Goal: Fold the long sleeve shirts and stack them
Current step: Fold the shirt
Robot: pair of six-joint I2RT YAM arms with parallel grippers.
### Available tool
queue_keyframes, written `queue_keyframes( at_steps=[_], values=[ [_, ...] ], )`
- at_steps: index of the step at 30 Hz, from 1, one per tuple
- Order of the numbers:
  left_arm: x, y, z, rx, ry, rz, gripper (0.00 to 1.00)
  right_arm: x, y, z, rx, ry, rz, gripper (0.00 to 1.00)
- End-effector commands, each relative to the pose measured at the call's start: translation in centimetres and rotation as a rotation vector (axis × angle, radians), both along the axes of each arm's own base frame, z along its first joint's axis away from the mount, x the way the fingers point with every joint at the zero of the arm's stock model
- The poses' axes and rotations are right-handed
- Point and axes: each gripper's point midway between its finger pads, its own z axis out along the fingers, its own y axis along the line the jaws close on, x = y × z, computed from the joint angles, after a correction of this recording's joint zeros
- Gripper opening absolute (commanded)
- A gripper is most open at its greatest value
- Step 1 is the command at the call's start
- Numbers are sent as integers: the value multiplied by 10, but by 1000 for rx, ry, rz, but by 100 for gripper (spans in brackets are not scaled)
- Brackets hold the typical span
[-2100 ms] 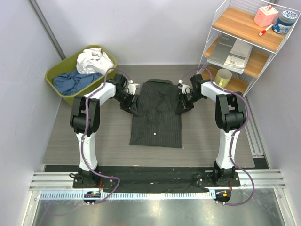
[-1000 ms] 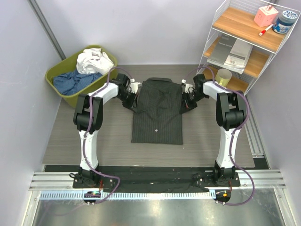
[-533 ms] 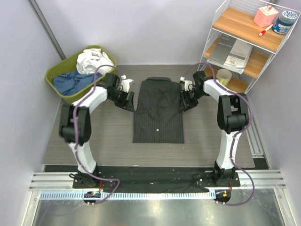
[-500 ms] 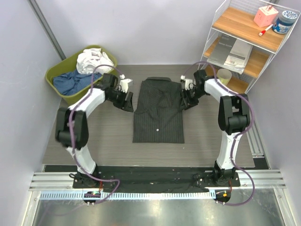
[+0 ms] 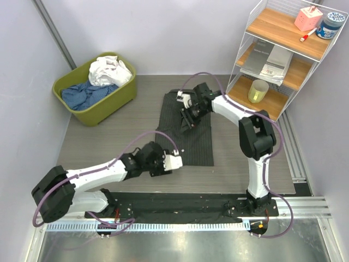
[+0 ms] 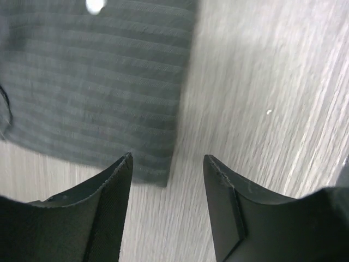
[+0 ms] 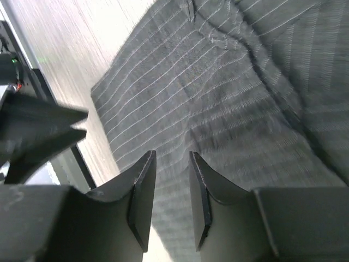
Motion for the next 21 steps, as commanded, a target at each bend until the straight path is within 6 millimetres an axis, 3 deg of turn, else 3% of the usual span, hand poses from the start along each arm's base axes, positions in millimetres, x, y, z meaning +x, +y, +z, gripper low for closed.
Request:
queue_keyframes(
  at_steps=[1,6,13,16,19,20,21],
  values=[
    [20,-38,31,-49,-295,-33,54,14,10,-17,32,18,-1,35],
    [4,-49,6,32,-357,-106,53,13,1,-58,-39,49,5,34],
    [16,-53,-24,126,-403,-102,50,-1,-5,-81,-59,102,24,33],
    [21,-52,-33,165,-410,-95,38,-2,-5,-83,-57,107,31,33],
    [19,-52,-29,173,-388,-87,6,-5,-6,-82,-57,111,37,33],
    [16,-55,-27,163,-360,-94,0,-7,-3,-78,-52,105,45,33],
    [12,-53,-20,175,-331,-97,0,-12,-3,-79,-56,109,52,33]
  ],
)
